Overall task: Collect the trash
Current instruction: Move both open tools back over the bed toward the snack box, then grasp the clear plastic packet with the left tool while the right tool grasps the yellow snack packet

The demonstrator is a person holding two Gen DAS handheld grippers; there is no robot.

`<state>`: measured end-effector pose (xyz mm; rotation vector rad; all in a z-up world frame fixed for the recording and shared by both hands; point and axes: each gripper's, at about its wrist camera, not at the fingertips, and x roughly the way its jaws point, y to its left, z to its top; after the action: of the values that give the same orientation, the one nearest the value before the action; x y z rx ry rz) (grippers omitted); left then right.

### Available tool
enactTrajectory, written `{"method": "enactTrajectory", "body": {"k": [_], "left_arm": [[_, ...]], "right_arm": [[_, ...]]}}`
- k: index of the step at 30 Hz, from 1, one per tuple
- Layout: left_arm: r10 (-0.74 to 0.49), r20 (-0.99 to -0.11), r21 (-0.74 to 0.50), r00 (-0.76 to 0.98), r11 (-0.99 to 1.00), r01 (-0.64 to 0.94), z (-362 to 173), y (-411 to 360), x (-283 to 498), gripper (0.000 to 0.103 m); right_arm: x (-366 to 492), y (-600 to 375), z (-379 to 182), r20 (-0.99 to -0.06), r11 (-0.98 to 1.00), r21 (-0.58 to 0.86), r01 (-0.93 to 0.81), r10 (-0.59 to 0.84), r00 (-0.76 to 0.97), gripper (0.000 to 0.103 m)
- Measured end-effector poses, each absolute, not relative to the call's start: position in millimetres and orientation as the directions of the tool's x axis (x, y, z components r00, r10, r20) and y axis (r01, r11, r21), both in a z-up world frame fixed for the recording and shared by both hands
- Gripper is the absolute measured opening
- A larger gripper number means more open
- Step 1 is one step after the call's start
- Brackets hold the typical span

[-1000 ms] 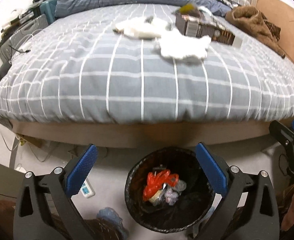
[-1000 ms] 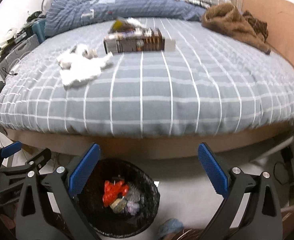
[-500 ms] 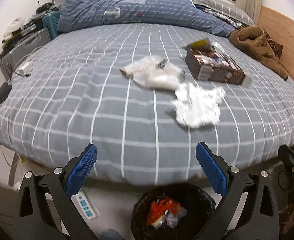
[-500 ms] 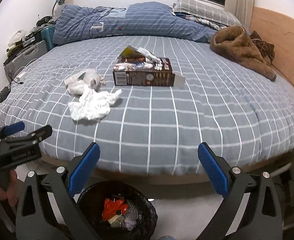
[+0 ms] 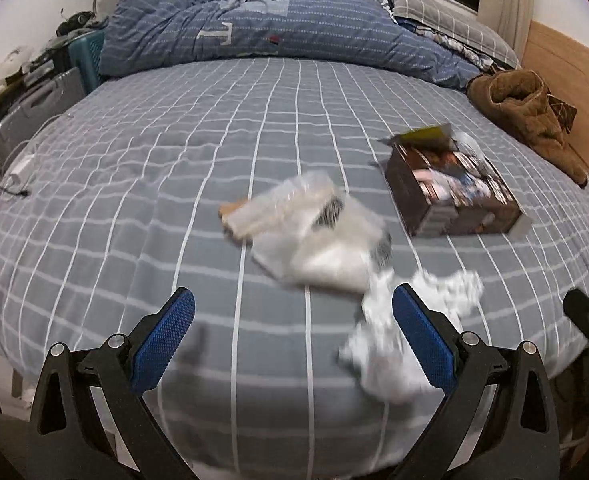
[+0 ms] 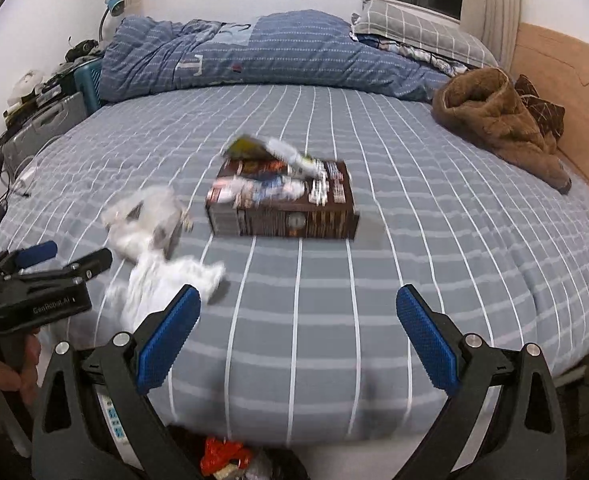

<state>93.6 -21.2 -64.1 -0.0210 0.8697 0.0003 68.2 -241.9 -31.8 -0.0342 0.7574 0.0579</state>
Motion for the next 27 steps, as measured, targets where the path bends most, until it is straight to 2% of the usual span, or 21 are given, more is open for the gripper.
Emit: {"method": "enactTrajectory", "body": {"k": [10,19,21,24,25,27], "left_arm": [[-0.030,-0.801,-0.017,0.598,0.999,0.027,-83,-22,152,0.097],[-0.041,-0.814,-0.020,0.580,0.999,0.043,-91,-26,177,0.097],[-0.046,-0.820,-0.023,0.571,0.999,0.047,-92,-27,182,0.096],[-0.073,-0.832,-0.052,0.549,0.997,0.053,-96,-28,191,0.089],[-0.092,-0.837,-0.070,0.539,0.996,0.061,-96,-29,194,0.082],[-0.091,-0.842,-0.068,0.532,0.996,0.062,-98,-31,195,0.079]], "right_arm": [[166,-229,-26,-0.668,0.993,-0.014,-0.120,0.080,0.739,0.094],[231,-201,-42,-0.715,0.983,-0.027,-0.182,0.108,0.691,0.094],[242,-198,-46,-0.728,0.980,-0.032,-0.195,0.111,0.677,0.091],[259,-196,-55,-0.754,0.977,-0.037,-0.209,0.110,0.648,0.085],[263,-196,-57,-0.761,0.977,-0.033,-0.210,0.112,0.639,0.082],[273,-198,-65,-0.787,0.976,-0.002,-0.219,0.134,0.602,0.075]]}}
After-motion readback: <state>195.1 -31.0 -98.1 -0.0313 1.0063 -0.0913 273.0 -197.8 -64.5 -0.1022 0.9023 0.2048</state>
